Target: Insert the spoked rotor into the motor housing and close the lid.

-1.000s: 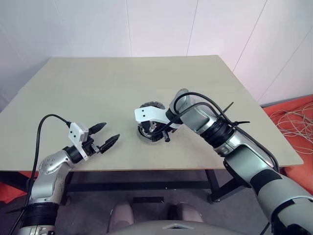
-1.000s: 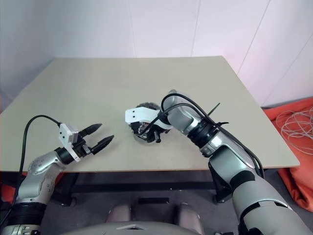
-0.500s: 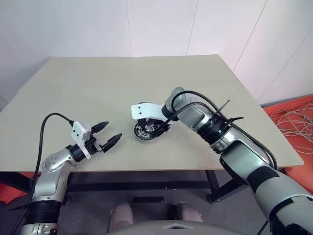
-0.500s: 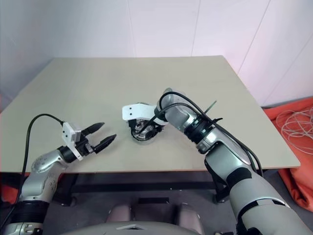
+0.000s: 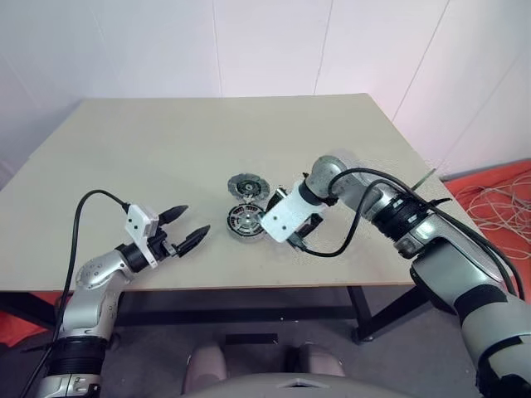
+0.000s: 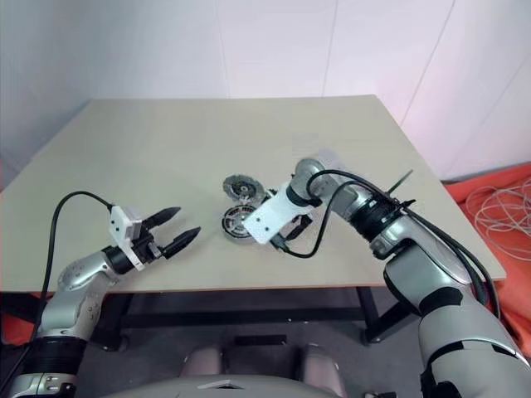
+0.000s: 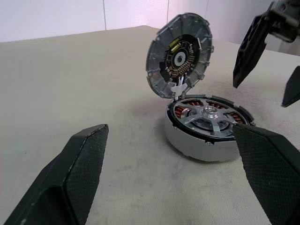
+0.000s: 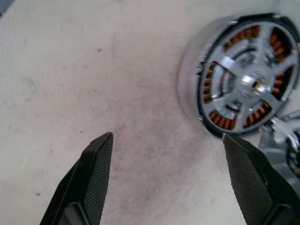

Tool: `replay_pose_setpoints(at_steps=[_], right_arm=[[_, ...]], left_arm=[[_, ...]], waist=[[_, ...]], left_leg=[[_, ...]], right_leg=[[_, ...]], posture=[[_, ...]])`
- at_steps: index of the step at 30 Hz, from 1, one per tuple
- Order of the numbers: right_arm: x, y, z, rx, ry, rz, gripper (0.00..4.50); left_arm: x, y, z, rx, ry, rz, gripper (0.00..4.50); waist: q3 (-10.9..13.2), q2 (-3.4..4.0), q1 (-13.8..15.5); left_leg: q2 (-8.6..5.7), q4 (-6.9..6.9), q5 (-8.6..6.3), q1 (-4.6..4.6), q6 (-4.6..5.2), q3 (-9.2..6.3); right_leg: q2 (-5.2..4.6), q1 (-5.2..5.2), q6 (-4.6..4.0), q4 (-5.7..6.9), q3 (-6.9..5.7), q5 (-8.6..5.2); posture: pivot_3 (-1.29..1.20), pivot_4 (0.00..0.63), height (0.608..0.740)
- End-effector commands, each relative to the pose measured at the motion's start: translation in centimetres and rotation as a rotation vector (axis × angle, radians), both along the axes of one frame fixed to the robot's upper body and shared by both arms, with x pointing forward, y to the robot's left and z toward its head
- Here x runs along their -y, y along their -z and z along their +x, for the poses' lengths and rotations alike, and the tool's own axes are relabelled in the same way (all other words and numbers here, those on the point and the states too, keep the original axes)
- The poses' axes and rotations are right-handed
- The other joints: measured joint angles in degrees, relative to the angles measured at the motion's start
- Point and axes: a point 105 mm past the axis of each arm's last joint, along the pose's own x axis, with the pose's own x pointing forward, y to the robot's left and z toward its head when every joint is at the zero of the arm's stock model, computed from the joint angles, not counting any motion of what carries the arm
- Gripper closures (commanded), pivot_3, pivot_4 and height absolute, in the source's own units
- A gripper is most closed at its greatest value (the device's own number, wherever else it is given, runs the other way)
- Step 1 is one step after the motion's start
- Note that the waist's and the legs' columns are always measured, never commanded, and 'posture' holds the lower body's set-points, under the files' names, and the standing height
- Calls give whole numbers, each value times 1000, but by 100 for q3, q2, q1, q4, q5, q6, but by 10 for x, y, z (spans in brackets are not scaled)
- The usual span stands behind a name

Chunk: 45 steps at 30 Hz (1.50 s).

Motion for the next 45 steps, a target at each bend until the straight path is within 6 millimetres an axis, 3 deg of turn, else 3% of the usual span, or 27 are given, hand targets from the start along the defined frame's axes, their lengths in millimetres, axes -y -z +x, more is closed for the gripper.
replay_pose_setpoints(at_steps=[1, 10, 11, 13, 22, 24, 34, 45], right_arm=[[-13, -13, 8, 103, -110, 18, 305], [-20, -1, 17, 126, -153, -12, 305], [-20, 1, 17, 126, -155, -14, 476], [-21, 3, 18, 127, -156, -12, 870], [-29, 0, 14, 45, -65, 21, 4030], [-33, -6, 10, -1, -18, 51, 4486], [-39, -24, -4, -147, 342, 180, 4497], [-20, -31, 0, -216, 624, 235, 4497]], left_arm=[[2, -13, 2, 51, 11, 1, 0], [0, -13, -1, 55, -5, -1, 0], [0, -13, -2, 54, -6, -1, 0], [0, -13, -2, 54, -7, -1, 0], [1, -13, -2, 56, -11, -3, 0], [2, -13, -1, 55, -9, -4, 0], [7, -11, 3, 53, 4, -10, 0], [11, -9, 8, 52, 15, -14, 0]], waist=[[0, 0, -30], [0, 0, -100], [0, 0, -103], [0, 0, -120], [0, 1, -123], [1, 1, -115], [1, 1, -91], [2, 1, 13]], left_leg=[[1, -1, 0, -3, 0, -1], [-1, -1, -6, -24, 10, -2], [-1, -1, -6, -25, 11, -2], [-1, -2, -7, -26, 11, -2], [-1, 1, -7, -20, 10, -1], [1, 1, -6, -18, 10, -2], [1, -4, -6, -23, 10, -2], [1, -3, -3, -14, 4, -2]], right_leg=[[1, -3, 0, 1, -1, 0], [0, -11, -5, 2, -1, 2], [0, -12, -5, 2, -1, 3], [0, -13, -6, 3, -1, 3], [0, -8, -5, 5, 0, 2], [1, -5, -5, 5, 0, 3], [1, -9, -32, 6, 0, 18], [1, -5, -4, 5, 1, 2]], posture=[[0, 0, 740], [0, 0, 740], [0, 0, 740], [0, 0, 740], [0, 0, 740], [0, 0, 740], [0, 0, 740], [0, 0, 740]])
